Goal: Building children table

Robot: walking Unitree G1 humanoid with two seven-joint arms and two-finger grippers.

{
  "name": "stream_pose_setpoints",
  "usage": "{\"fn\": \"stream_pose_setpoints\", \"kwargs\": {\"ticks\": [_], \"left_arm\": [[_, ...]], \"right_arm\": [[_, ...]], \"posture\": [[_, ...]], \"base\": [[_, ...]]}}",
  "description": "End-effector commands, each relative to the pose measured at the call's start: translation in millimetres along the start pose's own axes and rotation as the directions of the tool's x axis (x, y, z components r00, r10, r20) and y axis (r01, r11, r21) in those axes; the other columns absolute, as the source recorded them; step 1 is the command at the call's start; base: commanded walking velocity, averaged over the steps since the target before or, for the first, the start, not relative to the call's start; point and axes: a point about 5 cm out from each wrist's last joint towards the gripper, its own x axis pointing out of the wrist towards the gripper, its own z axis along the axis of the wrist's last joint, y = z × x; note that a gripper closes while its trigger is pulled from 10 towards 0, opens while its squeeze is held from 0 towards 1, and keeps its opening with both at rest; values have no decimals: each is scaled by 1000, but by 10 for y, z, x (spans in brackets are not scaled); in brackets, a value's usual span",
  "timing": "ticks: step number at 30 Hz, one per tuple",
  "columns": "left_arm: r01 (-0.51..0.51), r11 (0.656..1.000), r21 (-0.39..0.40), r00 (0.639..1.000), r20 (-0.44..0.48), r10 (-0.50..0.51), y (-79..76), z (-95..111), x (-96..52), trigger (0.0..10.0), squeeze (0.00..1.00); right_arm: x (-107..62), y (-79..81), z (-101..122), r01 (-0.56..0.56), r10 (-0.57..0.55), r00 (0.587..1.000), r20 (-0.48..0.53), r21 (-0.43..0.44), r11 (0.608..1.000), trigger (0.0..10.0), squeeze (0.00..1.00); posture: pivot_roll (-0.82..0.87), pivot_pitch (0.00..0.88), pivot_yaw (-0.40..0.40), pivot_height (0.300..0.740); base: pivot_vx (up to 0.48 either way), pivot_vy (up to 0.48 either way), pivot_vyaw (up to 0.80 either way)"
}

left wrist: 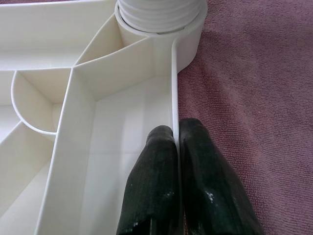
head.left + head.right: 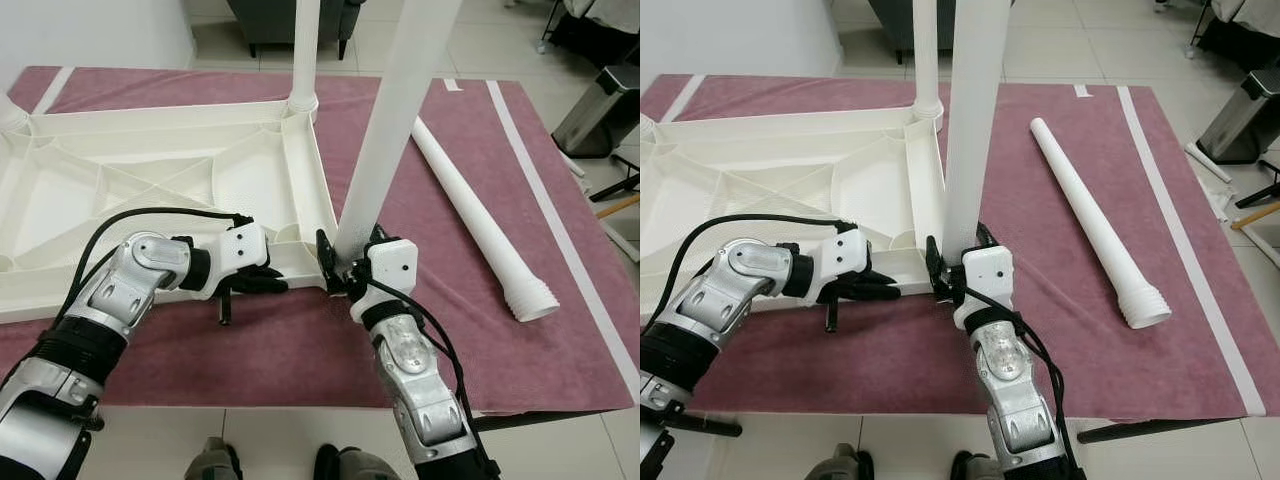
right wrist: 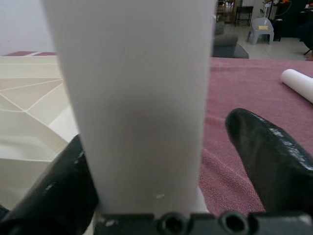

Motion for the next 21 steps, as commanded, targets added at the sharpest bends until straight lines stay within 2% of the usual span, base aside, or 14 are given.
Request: {"fn": "stream_pose_setpoints", "kwargs": {"ticks": [1, 5, 7, 8, 10, 11, 14, 21], "left_arm": [[-129, 991, -31, 991, -43, 127, 110, -100, -180, 10000, 0], [-130, 991, -32, 991, -43, 129, 111, -101, -182, 10000, 0], [-134, 990, -33, 990, -43, 132, 111, -103, -184, 10000, 0], [-134, 990, -33, 990, -43, 132, 111, -103, -184, 10000, 0], [-136, 990, -34, 990, -43, 134, 111, -103, -184, 10000, 0], [-136, 990, -34, 990, -43, 134, 111, -103, -184, 10000, 0], [-137, 990, -33, 990, -41, 135, 114, -103, -184, 10000, 0], [-138, 990, -35, 990, -40, 136, 117, -104, -186, 10000, 0]], "right_arm": [[-137, -177, -318, 34, -33, 985, -171, 0, 999, 10000, 0], [-128, -133, -265, -2, 7, 990, -144, 32, 999, 10000, 0], [-115, -53, -152, -94, 99, 991, -85, 61, 994, 10000, 0], [-115, -53, -152, -94, 99, 991, -85, 61, 994, 10000, 0], [-115, 8, -80, -187, 191, 980, -52, 80, 979, 10000, 0], [-115, 8, -80, -187, 191, 980, -52, 80, 979, 10000, 0], [-124, 42, -29, -278, 281, 959, -35, 80, 957, 10000, 0], [-86, -35, 59, -293, 293, 956, -1, 28, 956, 10000, 0]], "posture": [[91, 172, 20, 740], [91, 173, 20, 740], [91, 174, 20, 740], [91, 174, 20, 740], [91, 174, 21, 740], [91, 174, 21, 740], [91, 175, 21, 740], [90, 178, 21, 740]], "base": [[0, 0, 0], [0, 0, 0], [0, 0, 0], [0, 0, 0], [0, 0, 0], [0, 0, 0], [0, 0, 0], [0, 0, 0]]}}
